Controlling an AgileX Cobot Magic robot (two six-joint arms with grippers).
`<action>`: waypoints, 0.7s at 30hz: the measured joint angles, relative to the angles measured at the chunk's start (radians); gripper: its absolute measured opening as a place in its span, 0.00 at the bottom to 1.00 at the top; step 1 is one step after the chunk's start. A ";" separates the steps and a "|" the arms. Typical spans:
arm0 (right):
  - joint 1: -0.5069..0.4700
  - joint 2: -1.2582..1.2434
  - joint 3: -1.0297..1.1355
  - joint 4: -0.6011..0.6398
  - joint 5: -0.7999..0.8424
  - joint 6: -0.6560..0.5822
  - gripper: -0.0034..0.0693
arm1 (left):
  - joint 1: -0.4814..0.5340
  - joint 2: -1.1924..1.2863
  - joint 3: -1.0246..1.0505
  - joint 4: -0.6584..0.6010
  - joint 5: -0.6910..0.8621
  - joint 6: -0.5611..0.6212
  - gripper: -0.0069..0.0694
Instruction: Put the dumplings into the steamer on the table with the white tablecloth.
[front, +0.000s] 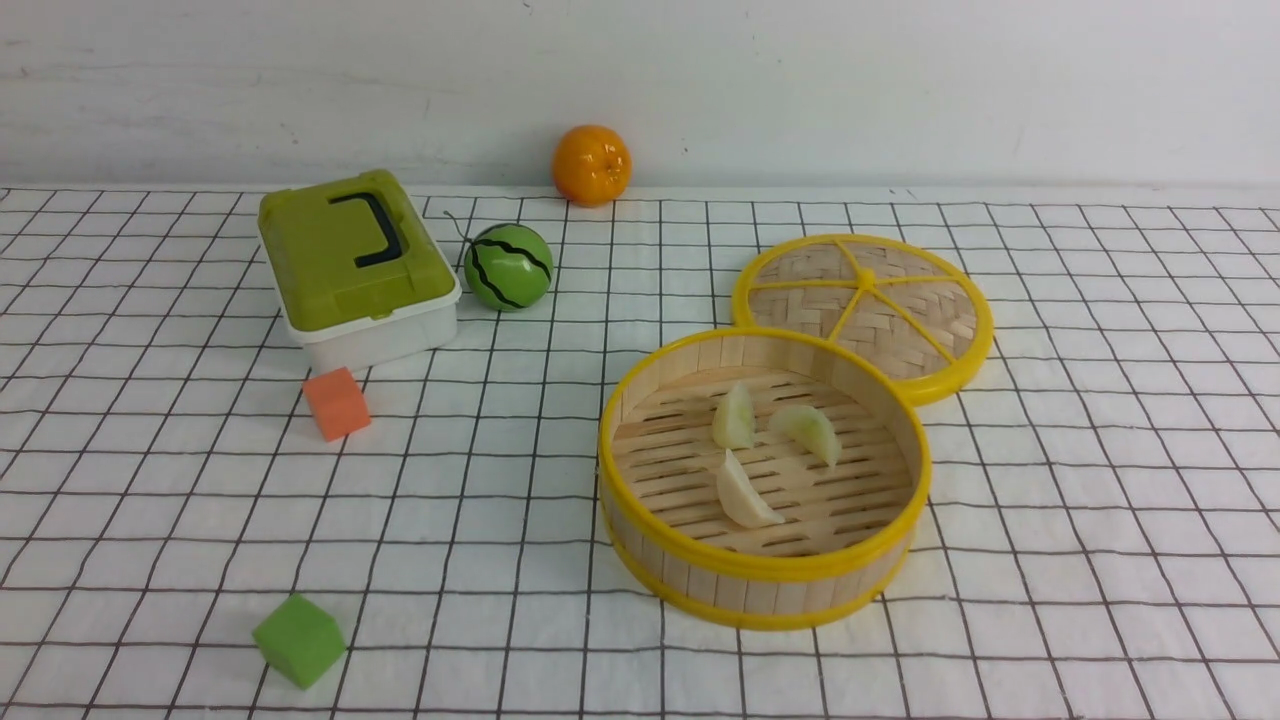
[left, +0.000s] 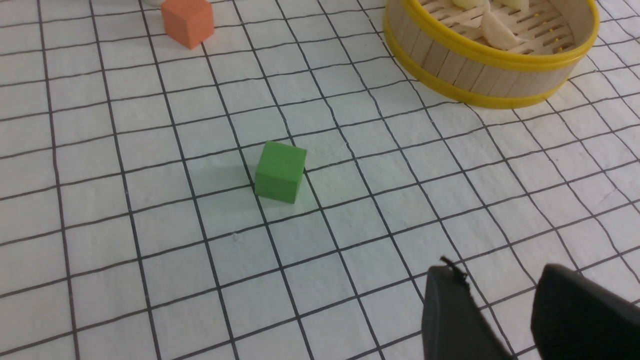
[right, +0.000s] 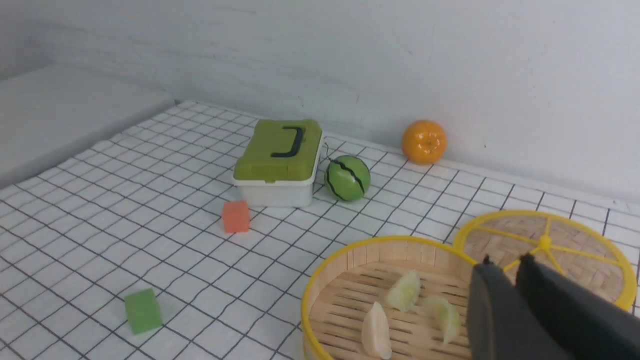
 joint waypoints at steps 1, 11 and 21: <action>0.000 -0.043 0.019 0.000 0.007 0.000 0.15 | 0.000 0.000 0.000 0.000 0.000 0.000 0.40; 0.000 -0.302 0.076 -0.105 0.034 0.001 0.03 | 0.000 0.000 0.000 0.000 0.000 0.002 0.40; -0.093 -0.308 0.278 -0.298 -0.025 0.106 0.02 | 0.000 0.000 0.000 0.001 0.000 0.002 0.40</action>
